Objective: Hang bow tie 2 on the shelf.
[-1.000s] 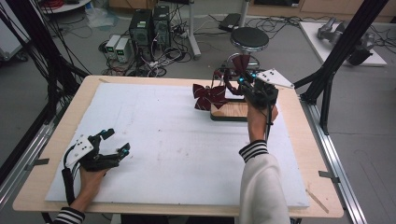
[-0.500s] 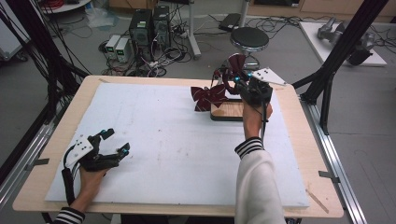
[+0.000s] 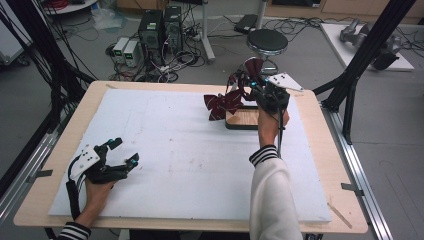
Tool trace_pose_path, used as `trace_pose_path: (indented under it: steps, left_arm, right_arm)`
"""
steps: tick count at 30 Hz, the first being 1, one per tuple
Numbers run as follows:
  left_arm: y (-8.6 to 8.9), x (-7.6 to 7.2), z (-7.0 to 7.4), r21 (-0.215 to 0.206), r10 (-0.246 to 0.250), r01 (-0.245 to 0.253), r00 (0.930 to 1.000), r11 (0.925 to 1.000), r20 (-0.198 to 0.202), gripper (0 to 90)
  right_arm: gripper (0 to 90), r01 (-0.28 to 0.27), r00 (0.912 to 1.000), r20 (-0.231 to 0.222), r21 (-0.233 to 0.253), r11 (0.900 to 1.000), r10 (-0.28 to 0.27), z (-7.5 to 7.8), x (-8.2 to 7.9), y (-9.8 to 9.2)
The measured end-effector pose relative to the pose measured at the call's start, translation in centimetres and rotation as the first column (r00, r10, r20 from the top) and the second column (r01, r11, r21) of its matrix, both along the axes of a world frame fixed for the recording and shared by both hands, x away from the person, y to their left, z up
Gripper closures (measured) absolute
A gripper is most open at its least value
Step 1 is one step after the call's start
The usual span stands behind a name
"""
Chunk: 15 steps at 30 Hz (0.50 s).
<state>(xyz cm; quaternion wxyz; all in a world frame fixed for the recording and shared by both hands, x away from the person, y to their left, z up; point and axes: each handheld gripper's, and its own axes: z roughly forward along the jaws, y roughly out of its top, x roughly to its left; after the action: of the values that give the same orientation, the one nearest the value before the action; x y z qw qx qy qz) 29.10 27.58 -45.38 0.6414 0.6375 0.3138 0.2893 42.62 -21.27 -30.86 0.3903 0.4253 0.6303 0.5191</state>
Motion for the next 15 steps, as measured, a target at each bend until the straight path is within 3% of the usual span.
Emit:
trace_pose_path:
  steps: [15]
  left_arm:
    - [0.02,0.00,-0.01,-0.001,0.002,-0.002,1.0000,1.0000,-0.001,12.6]
  right_arm:
    - [75.9,0.027,0.9989,-0.038,-0.019,0.999,-0.028,-0.56,0.51,-0.01]
